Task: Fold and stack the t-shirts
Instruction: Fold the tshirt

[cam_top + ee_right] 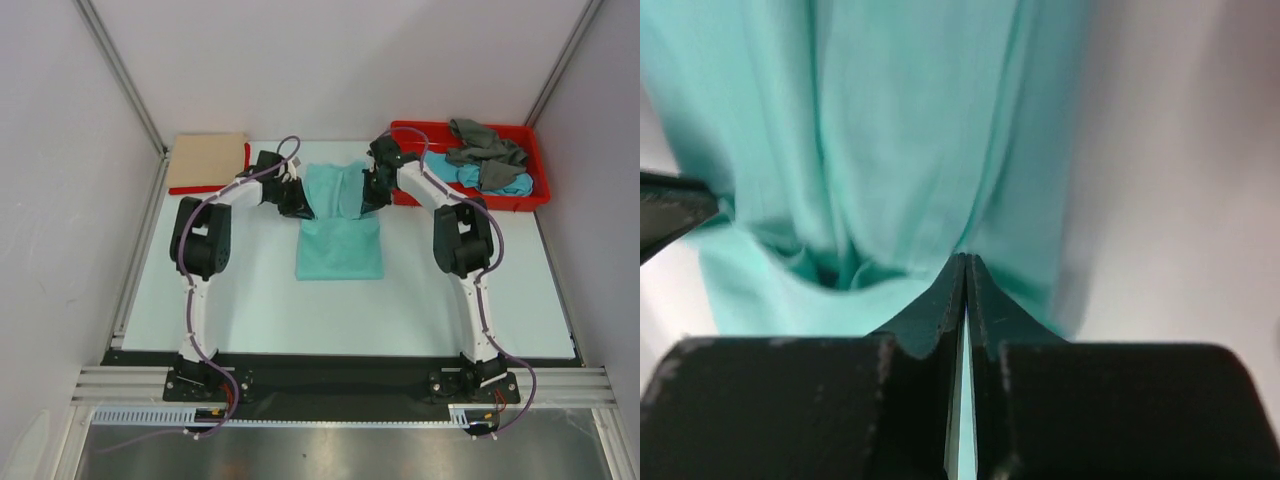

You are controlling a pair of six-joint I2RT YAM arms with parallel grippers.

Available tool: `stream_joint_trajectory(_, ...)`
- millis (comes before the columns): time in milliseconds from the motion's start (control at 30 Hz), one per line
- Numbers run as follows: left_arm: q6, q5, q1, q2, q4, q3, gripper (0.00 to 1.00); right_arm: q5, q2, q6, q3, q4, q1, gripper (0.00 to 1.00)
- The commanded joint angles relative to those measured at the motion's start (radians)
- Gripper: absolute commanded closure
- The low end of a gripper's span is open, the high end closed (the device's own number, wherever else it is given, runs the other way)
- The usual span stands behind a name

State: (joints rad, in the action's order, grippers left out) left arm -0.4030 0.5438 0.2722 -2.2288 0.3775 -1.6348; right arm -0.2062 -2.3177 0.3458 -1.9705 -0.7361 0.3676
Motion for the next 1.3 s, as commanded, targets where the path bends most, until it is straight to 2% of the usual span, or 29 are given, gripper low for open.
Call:
stream_joint_trajectory(0,0.122,-0.103,-0.004,-0.019,0.153,-0.158,0.82,0.068,-0.09,-0.071,-0.218,-0.132,-0.038,0.94)
stream_joint_trajectory(67,0.151,-0.164,-0.002,0.02,0.204,-0.19,0.8,0.086,-0.111,-0.091,-0.307,-0.204,-0.042,0.94)
stream_joint_trajectory(100,0.158,-0.179,-0.002,0.037,0.222,-0.218,0.77,0.091,-0.105,-0.109,-0.351,-0.219,-0.041,0.94)
stream_joint_trajectory(133,0.162,-0.186,-0.002,0.079,0.238,-0.23,0.7,0.097,-0.092,-0.113,-0.36,-0.23,-0.041,0.94)
stream_joint_trajectory(167,0.167,-0.188,0.001,0.102,0.248,-0.235,0.68,0.094,-0.069,-0.113,-0.357,-0.238,-0.039,0.93)
stream_joint_trajectory(267,0.15,-0.148,0.019,0.204,0.218,-0.188,0.66,0.056,0.042,-0.088,-0.24,-0.214,-0.038,0.89)
stream_joint_trajectory(367,0.098,-0.061,0.054,0.286,0.129,-0.059,0.69,0.012,0.139,-0.053,-0.056,-0.171,-0.024,0.88)
stream_joint_trajectory(467,0.006,0.054,0.088,0.325,-0.018,0.169,0.73,-0.067,0.22,-0.01,0.122,-0.114,-0.01,0.87)
stream_joint_trajectory(533,-0.072,0.15,0.107,0.328,-0.09,0.254,0.78,-0.093,0.286,-0.004,0.252,-0.085,0.007,0.87)
stream_joint_trajectory(567,-0.083,0.163,0.113,0.334,-0.141,0.323,0.8,-0.104,0.308,-0.004,0.29,-0.053,0.014,0.87)
stream_joint_trajectory(733,-0.062,0.15,0.108,0.347,-0.172,0.447,0.84,-0.266,0.409,-0.019,0.481,0.05,0.034,0.86)
stream_joint_trajectory(933,-0.008,0.111,0.082,0.339,-0.111,0.5,0.89,-0.539,0.348,-0.001,0.495,0.101,0.056,0.99)
stream_joint_trajectory(1100,0.021,0.094,0.084,0.412,-0.106,0.569,0.9,-0.709,0.19,0.013,0.4,0.044,0.111,1.0)
stream_joint_trajectory(1267,-0.002,0.15,0.079,0.446,-0.14,0.637,0.89,-0.754,0.098,-0.03,0.34,0.0,0.159,1.0)
